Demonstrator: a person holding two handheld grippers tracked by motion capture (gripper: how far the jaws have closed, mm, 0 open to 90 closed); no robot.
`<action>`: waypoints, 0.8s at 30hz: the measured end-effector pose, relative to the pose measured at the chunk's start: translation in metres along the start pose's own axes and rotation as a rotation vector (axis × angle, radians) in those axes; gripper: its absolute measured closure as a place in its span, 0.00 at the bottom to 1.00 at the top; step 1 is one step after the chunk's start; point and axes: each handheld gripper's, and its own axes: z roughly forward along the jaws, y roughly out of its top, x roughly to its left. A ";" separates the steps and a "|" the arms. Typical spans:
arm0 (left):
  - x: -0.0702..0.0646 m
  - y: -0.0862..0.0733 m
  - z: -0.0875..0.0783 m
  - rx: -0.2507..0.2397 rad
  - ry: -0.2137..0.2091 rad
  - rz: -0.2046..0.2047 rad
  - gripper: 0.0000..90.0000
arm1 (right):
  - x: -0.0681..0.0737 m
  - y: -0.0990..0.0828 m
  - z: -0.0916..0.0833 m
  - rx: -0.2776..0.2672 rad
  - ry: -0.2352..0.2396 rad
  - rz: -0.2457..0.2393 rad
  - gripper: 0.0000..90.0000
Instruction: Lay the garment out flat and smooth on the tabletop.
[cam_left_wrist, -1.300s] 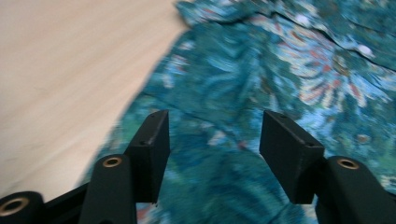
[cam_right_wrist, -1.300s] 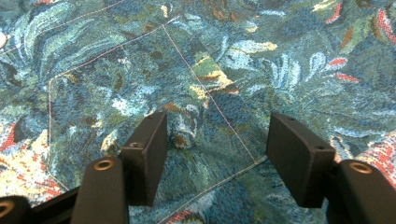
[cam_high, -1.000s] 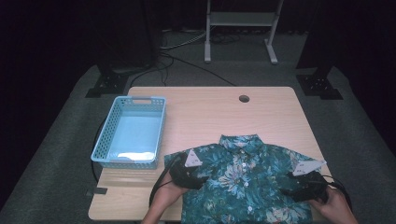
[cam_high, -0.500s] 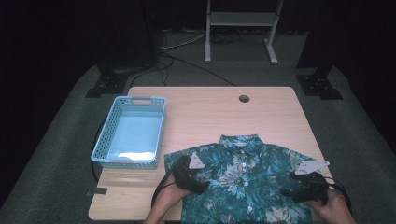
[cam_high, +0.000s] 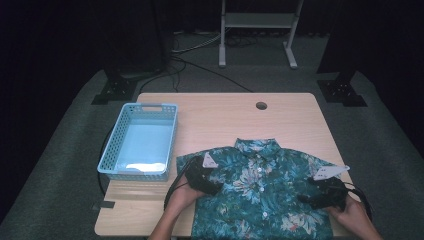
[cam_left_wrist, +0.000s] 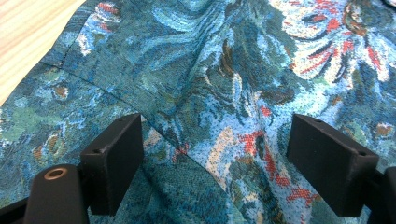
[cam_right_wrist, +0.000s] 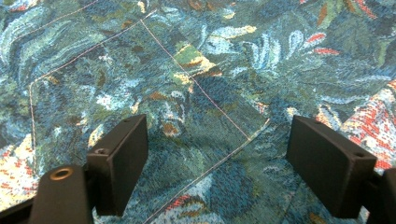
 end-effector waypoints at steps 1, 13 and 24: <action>0.002 0.001 0.001 0.003 0.003 0.001 0.20 | -0.001 0.002 0.001 0.000 -0.003 0.007 0.22; 0.018 0.014 0.011 0.027 0.029 -0.031 0.14 | -0.016 0.016 0.011 0.017 -0.010 0.019 0.22; 0.032 0.021 0.015 0.024 0.041 -0.073 0.14 | -0.029 0.029 0.020 0.015 -0.026 0.044 0.22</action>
